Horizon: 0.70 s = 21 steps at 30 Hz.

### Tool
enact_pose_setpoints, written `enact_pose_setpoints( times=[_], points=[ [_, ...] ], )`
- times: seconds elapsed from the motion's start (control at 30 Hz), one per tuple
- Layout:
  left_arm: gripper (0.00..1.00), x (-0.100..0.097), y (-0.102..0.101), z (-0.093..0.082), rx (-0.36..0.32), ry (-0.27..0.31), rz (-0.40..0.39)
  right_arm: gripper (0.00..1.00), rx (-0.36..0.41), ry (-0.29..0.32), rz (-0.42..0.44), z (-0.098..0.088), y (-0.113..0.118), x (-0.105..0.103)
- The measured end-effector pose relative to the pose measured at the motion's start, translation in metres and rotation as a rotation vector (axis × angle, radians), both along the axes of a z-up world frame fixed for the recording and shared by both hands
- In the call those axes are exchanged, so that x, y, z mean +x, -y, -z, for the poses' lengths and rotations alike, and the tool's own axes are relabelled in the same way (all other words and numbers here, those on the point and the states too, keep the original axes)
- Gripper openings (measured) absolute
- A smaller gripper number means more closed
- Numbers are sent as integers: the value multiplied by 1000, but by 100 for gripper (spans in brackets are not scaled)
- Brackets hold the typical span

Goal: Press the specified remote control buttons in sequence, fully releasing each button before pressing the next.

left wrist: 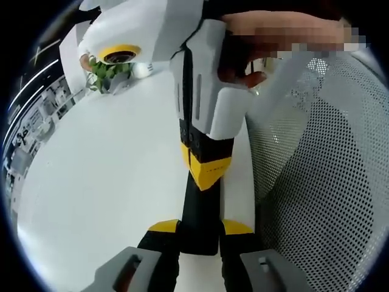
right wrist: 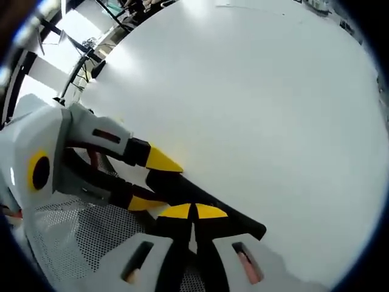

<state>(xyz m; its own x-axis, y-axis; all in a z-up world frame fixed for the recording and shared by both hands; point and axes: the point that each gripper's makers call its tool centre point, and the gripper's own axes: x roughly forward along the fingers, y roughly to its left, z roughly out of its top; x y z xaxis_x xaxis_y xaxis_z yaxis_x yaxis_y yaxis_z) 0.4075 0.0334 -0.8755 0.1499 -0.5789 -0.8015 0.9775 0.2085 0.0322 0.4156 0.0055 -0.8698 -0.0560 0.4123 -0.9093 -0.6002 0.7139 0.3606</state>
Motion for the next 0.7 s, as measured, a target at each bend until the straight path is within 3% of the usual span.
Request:
enact_pose_setpoints(
  times=[0.33, 0.7],
  points=[
    [25, 0, 0, 0, -6, -3, -4, 0, 10, -15, 11, -1, -1, -1],
    [25, 0, 1, 0, -8, -6, -5, 0, 39, 13, -27, -3, -11, -3]
  ],
)
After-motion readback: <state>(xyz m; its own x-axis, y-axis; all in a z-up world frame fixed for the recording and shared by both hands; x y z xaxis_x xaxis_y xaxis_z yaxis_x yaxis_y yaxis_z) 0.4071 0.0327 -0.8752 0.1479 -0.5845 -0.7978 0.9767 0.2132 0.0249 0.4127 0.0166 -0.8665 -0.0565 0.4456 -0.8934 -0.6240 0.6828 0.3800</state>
